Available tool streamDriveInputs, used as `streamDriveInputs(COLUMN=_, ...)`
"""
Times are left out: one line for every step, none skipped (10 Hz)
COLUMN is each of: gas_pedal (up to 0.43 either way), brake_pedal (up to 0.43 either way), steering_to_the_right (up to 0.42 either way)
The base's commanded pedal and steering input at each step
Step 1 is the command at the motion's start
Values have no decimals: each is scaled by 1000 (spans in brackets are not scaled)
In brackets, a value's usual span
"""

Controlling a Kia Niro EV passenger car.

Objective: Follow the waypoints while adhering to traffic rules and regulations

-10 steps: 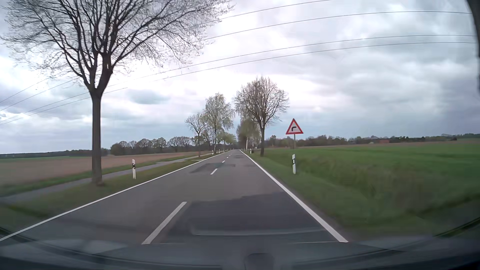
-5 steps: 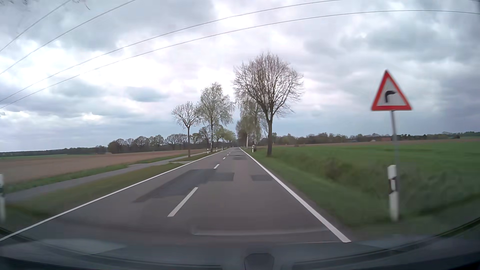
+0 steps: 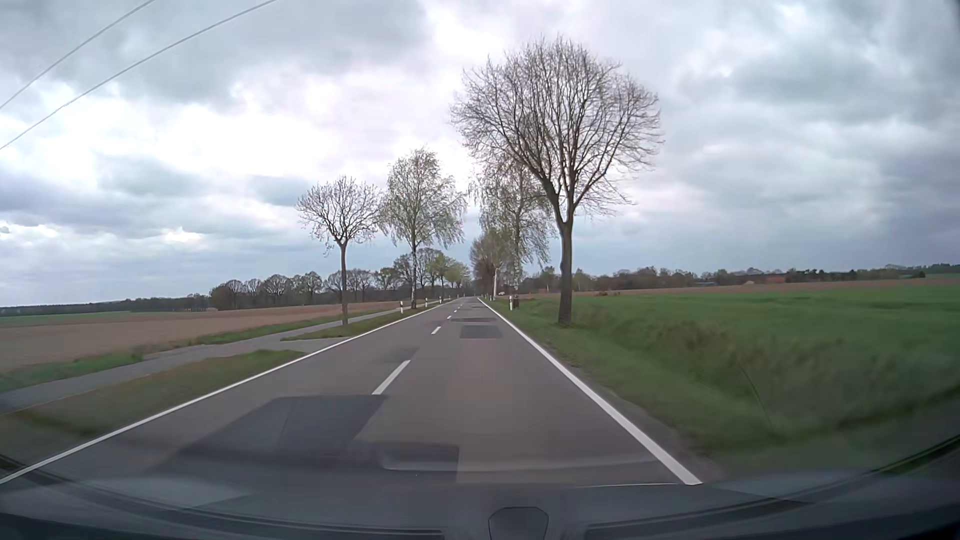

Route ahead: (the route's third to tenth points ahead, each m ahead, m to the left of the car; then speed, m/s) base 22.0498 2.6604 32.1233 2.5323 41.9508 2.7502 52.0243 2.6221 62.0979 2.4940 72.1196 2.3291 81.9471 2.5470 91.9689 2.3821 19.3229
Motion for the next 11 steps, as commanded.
streamDriveInputs(gas_pedal=79, brake_pedal=0, steering_to_the_right=-3)
streamDriveInputs(gas_pedal=79, brake_pedal=0, steering_to_the_right=-3)
streamDriveInputs(gas_pedal=67, brake_pedal=0, steering_to_the_right=-3)
streamDriveInputs(gas_pedal=67, brake_pedal=0, steering_to_the_right=-3)
streamDriveInputs(gas_pedal=67, brake_pedal=0, steering_to_the_right=-3)
streamDriveInputs(gas_pedal=67, brake_pedal=0, steering_to_the_right=-3)
streamDriveInputs(gas_pedal=67, brake_pedal=0, steering_to_the_right=-3)
streamDriveInputs(gas_pedal=67, brake_pedal=0, steering_to_the_right=-3)
streamDriveInputs(gas_pedal=67, brake_pedal=0, steering_to_the_right=-3)
streamDriveInputs(gas_pedal=67, brake_pedal=0, steering_to_the_right=-5)
streamDriveInputs(gas_pedal=67, brake_pedal=0, steering_to_the_right=-6)
